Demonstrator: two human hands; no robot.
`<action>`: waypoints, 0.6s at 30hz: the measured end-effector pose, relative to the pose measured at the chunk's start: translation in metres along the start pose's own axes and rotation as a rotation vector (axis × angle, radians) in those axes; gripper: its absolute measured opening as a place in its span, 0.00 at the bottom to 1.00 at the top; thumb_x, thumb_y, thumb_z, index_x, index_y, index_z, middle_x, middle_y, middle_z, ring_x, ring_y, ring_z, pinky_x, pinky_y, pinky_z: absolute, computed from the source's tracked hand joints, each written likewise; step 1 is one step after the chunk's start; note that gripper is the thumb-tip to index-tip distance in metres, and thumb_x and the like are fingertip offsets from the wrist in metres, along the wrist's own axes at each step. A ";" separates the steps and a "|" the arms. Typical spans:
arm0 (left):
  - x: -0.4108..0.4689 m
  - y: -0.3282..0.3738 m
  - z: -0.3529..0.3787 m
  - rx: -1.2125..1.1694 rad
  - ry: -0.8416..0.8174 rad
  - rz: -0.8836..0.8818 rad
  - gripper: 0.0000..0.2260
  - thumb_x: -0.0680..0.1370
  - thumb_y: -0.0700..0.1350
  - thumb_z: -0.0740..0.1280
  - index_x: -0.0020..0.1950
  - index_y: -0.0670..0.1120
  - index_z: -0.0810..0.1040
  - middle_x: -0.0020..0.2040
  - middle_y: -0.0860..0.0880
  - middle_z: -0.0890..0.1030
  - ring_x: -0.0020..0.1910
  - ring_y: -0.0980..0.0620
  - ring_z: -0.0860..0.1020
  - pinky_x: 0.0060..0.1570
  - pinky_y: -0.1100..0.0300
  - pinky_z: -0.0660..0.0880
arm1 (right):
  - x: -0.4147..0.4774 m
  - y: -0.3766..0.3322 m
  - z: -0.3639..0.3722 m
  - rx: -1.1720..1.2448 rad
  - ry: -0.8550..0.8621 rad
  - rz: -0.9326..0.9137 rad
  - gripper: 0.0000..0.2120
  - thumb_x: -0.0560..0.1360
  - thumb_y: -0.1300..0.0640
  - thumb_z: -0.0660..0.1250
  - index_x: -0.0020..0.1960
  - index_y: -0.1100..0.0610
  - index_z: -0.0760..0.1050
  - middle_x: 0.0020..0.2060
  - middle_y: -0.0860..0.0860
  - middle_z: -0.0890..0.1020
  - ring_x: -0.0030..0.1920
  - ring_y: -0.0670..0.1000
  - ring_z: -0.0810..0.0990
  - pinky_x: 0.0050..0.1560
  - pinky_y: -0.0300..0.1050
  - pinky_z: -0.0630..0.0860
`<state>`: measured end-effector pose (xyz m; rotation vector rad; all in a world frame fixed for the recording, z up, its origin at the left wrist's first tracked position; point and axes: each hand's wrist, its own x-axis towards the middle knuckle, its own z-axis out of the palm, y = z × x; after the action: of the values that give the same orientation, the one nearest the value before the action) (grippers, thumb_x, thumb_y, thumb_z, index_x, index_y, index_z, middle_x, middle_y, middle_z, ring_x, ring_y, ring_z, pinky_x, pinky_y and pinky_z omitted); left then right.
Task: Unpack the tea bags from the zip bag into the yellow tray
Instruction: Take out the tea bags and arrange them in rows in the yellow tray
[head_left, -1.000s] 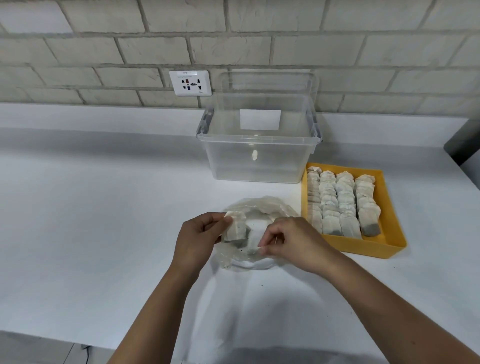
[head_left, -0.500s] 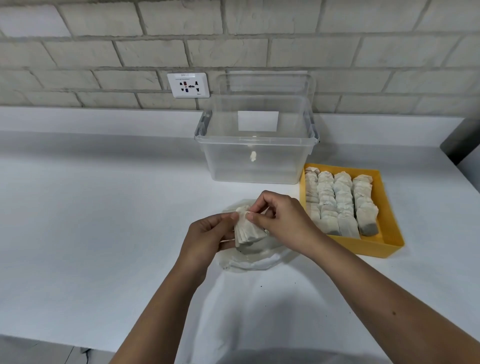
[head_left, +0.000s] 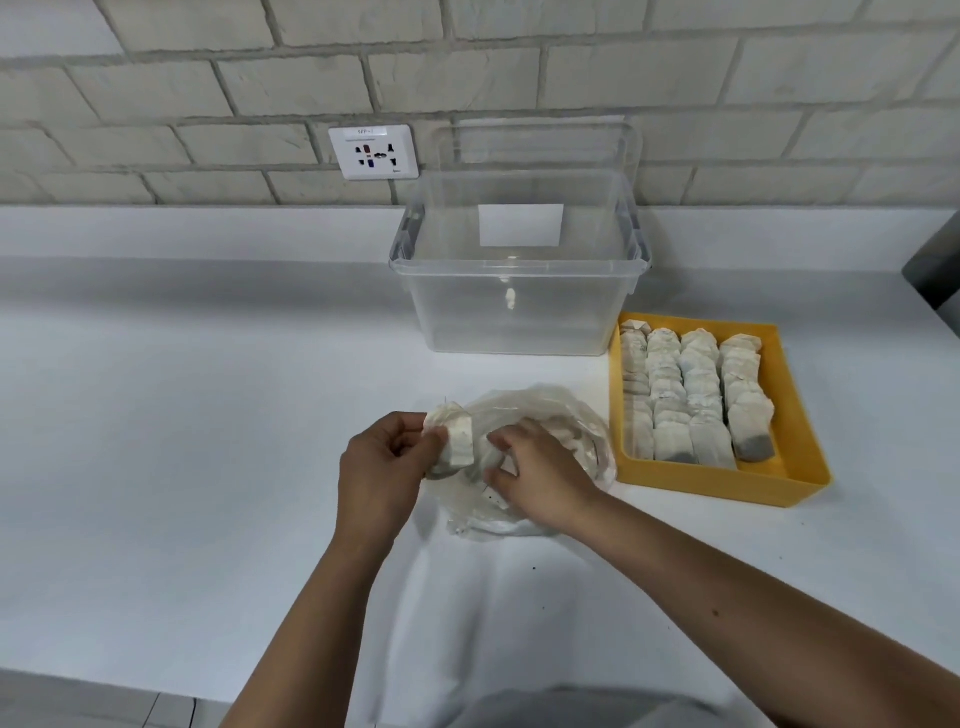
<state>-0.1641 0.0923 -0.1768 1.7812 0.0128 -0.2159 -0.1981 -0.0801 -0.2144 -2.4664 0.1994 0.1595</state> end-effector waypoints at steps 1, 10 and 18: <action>0.000 -0.001 0.001 0.000 -0.009 -0.004 0.04 0.76 0.39 0.72 0.46 0.48 0.85 0.41 0.47 0.87 0.44 0.42 0.85 0.53 0.40 0.81 | 0.002 -0.003 0.004 -0.017 0.019 0.018 0.22 0.76 0.49 0.67 0.67 0.54 0.71 0.63 0.50 0.73 0.62 0.52 0.74 0.58 0.47 0.73; 0.004 -0.005 0.002 0.012 -0.020 -0.013 0.05 0.76 0.39 0.72 0.45 0.49 0.85 0.41 0.47 0.87 0.45 0.42 0.85 0.53 0.39 0.80 | 0.006 -0.009 0.002 0.001 0.016 0.027 0.07 0.74 0.55 0.68 0.50 0.55 0.72 0.49 0.51 0.74 0.51 0.53 0.74 0.46 0.44 0.69; 0.003 0.001 0.011 -0.015 -0.035 -0.012 0.05 0.76 0.40 0.73 0.44 0.51 0.85 0.41 0.47 0.87 0.47 0.39 0.84 0.54 0.38 0.80 | -0.025 0.003 -0.037 0.230 -0.011 0.005 0.13 0.77 0.56 0.68 0.61 0.50 0.76 0.32 0.43 0.74 0.33 0.40 0.76 0.36 0.29 0.68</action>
<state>-0.1626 0.0813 -0.1781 1.7626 0.0001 -0.2556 -0.2208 -0.1033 -0.1834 -2.2364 0.2071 0.1444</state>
